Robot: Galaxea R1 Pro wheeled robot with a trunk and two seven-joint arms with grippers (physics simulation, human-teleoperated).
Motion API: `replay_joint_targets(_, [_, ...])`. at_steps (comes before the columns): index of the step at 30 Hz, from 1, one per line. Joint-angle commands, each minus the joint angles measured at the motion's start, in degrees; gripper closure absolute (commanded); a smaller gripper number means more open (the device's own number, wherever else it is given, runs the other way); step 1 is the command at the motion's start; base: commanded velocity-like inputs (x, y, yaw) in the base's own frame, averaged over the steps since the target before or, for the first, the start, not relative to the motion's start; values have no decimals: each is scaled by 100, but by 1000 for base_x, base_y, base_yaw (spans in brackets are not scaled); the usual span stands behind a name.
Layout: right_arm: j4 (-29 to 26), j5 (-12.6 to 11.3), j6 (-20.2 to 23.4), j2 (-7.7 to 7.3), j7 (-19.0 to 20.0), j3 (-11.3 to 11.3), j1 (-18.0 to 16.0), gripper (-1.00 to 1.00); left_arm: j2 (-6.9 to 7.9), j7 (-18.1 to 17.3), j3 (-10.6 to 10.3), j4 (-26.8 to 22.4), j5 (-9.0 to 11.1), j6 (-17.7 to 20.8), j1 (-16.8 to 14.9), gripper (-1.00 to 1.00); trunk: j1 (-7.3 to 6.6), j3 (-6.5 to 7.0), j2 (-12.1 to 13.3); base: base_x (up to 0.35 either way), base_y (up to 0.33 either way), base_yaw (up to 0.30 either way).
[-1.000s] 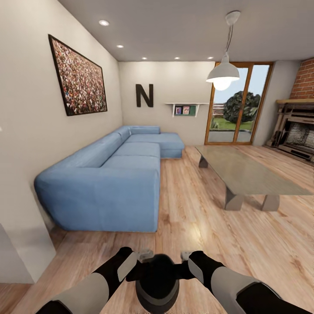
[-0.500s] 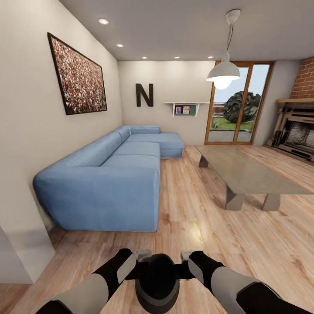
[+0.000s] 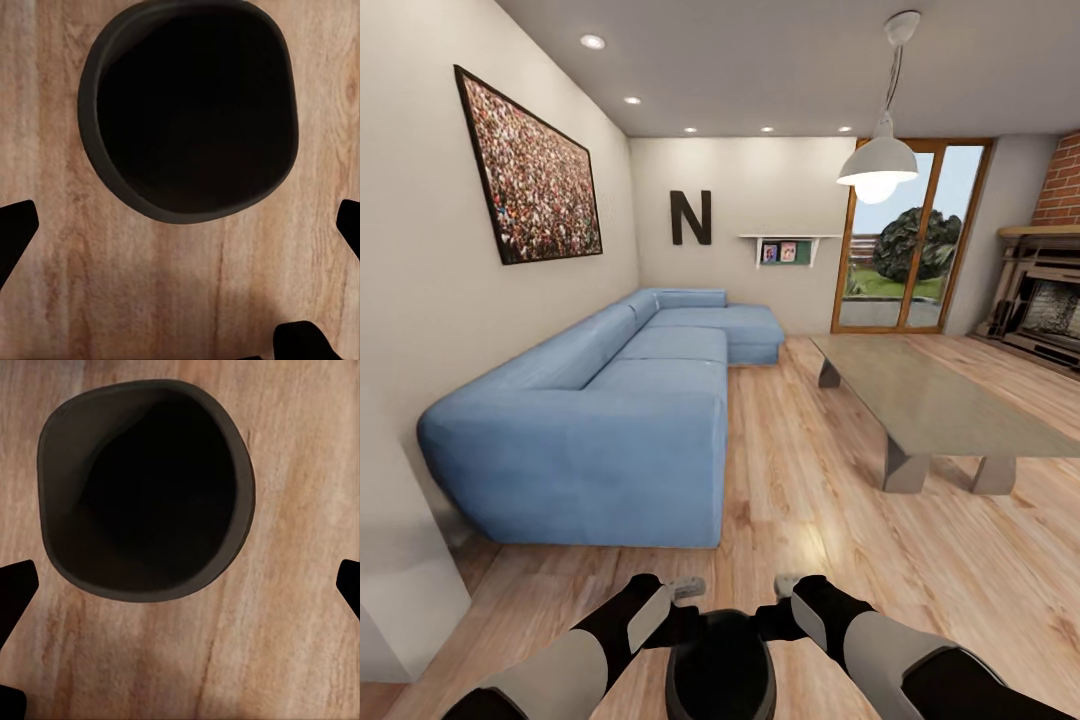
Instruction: Place each of the two pumpkins and all three candles from the living room inside a cabinet in the living room (use any cabinet), then make sure every cabinet is closed, and position the cauldron so it is next to a table in the living room.
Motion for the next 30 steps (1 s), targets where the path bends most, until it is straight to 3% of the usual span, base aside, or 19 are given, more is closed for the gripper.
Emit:
replay_joint_targets(1, [-6,-33,24,-2,11,48,-3,-100,3,48,-38,-10,61,17,-3,-100,-1,-6,-3,23,0,0])
replay_joint_targets(11, [0,5,31,96,2,81,-3,-100,-10,54,-38,1,53,17,-2,-100,-1,-6,-3,4,0,0])
replay_joint_targets(14, [2,10,33,163,2,90,-3,-100,-12,54,-38,5,52,17,-3,-100,65,-60,-123,0,0,0])
replay_joint_targets(30, [1,11,33,163,-3,84,-3,-100,-12,54,-38,8,24,17,-2,-100,417,-347,-765,0,0,0])
